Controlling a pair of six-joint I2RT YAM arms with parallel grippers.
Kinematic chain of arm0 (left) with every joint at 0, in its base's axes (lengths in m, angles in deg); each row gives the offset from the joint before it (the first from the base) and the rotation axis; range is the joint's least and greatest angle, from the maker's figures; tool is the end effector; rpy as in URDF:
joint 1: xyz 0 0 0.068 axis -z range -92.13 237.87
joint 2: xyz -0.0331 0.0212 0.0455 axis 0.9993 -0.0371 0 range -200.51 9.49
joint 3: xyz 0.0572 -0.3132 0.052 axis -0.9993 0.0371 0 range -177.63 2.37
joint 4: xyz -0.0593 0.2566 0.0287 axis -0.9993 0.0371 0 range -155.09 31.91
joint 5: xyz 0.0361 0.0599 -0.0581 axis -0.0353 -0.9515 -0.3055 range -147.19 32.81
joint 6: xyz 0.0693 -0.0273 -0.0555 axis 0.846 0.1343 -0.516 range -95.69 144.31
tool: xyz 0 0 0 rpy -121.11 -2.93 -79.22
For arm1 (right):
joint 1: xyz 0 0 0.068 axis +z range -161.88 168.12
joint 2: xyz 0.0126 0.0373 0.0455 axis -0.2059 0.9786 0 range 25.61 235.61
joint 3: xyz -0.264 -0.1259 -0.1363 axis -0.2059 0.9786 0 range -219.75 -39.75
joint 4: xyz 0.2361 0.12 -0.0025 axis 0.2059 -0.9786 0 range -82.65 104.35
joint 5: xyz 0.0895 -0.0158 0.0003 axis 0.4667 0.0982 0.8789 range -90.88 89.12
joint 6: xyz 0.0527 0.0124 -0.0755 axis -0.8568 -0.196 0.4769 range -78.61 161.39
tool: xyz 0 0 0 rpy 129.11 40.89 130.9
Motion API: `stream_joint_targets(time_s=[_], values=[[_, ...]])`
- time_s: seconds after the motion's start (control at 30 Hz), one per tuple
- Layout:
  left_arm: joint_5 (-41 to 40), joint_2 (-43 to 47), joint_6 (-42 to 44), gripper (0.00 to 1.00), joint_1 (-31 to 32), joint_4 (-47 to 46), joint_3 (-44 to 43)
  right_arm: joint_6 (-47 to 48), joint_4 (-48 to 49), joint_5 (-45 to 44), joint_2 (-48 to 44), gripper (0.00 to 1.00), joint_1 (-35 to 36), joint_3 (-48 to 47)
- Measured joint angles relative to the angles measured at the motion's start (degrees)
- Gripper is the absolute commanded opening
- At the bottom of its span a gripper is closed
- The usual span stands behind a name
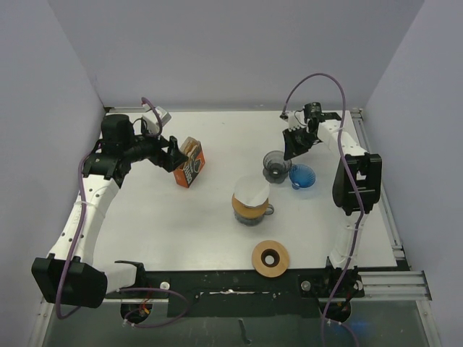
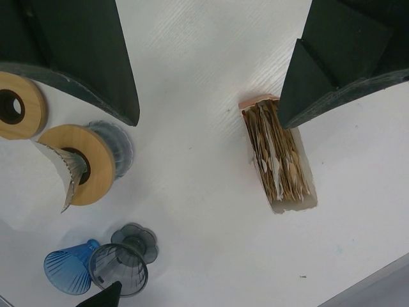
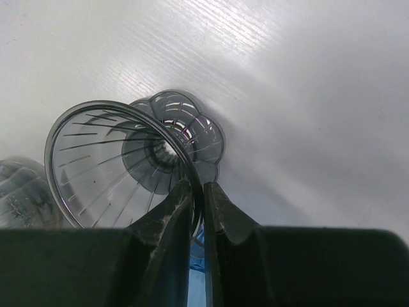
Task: Place the coffee filter in the dripper
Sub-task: Move the coffee server to the center of the board.
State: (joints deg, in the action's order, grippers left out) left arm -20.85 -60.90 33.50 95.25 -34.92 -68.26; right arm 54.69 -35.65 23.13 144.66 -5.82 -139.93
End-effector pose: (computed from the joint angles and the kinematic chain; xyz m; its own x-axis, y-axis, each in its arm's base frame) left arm 0.2765 -0.0857 0.4009 -0.3907 0.1803 -0.9027 0.6838 0.7134 -0.1535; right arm 0.4756 0.0847 0.2253 -0.8469 -0.3013 -0.4383 -0.4493 0.8463 0.2864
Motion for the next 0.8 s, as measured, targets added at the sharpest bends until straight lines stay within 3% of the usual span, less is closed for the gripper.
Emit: stream_joint_targets(time_s=[0.4, 0.8], values=[[0.2, 0.1, 0.0, 0.89, 0.0, 0.0, 0.0, 1.4, -1.6, -1.1, 0.9, 0.30, -0.2, -2.5], [0.2, 0.1, 0.0, 0.89, 0.0, -0.2, 0.6, 1.3, -1.8, -1.1, 0.9, 0.39, -1.2, -4.3]])
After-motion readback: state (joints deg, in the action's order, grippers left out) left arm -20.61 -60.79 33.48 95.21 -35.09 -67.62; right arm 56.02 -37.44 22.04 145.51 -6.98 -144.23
